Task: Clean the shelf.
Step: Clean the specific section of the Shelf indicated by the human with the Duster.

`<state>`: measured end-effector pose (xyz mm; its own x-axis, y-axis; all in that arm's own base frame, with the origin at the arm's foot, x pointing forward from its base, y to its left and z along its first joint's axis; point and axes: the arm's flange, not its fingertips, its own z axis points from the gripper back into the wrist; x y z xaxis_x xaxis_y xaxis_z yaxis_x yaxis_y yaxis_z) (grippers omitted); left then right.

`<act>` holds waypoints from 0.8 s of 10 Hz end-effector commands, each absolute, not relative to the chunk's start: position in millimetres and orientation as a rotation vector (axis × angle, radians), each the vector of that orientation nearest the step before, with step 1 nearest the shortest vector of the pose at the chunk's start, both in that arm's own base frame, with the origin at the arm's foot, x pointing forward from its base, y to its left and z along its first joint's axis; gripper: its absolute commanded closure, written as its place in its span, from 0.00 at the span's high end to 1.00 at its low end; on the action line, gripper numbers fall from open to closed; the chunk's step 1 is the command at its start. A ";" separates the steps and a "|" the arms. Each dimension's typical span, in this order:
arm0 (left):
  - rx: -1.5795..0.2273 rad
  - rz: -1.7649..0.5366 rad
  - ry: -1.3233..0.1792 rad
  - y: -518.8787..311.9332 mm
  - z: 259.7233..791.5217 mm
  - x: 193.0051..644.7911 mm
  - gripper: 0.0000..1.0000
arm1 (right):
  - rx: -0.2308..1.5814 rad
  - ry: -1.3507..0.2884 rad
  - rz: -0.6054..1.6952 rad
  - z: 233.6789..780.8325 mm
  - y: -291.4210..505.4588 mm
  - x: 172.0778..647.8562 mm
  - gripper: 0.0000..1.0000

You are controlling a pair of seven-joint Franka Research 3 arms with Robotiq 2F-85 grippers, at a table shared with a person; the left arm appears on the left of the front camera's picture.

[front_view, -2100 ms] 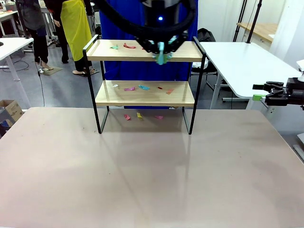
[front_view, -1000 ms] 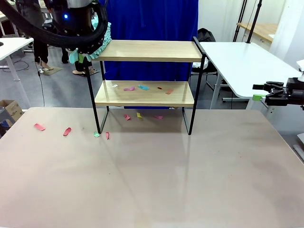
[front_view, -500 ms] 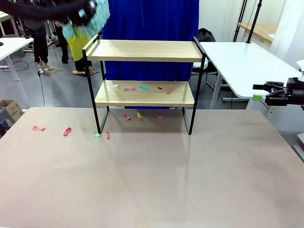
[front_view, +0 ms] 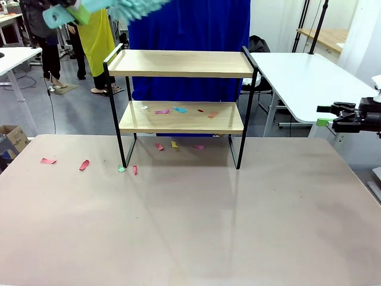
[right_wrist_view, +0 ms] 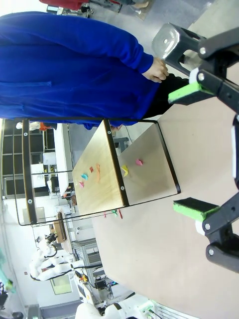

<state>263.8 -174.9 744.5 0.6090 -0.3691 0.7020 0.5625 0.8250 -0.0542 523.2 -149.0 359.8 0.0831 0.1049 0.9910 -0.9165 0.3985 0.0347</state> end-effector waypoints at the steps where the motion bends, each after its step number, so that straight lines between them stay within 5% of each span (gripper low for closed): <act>1: -0.369 -0.827 -0.642 -158.2 734.1 237.8 0.13 | 0.839 -1.221 0.915 364.2 -147.1 524.5 1.00; 6: -0.236 -1.277 -0.188 -160.6 672.8 212.5 0.13 | 0.839 -1.221 0.915 364.2 -147.1 524.5 1.00; 8: -0.051 -1.403 0.164 -147.8 633.2 214.4 0.13 | 0.839 -1.221 0.915 364.2 -147.1 524.5 1.00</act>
<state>208.8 -152.8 634.0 0.2683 -0.9614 0.0618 0.9522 0.2549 -0.1682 523.2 -149.0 359.7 0.0831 0.1048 0.9910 -0.9165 0.3985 0.0348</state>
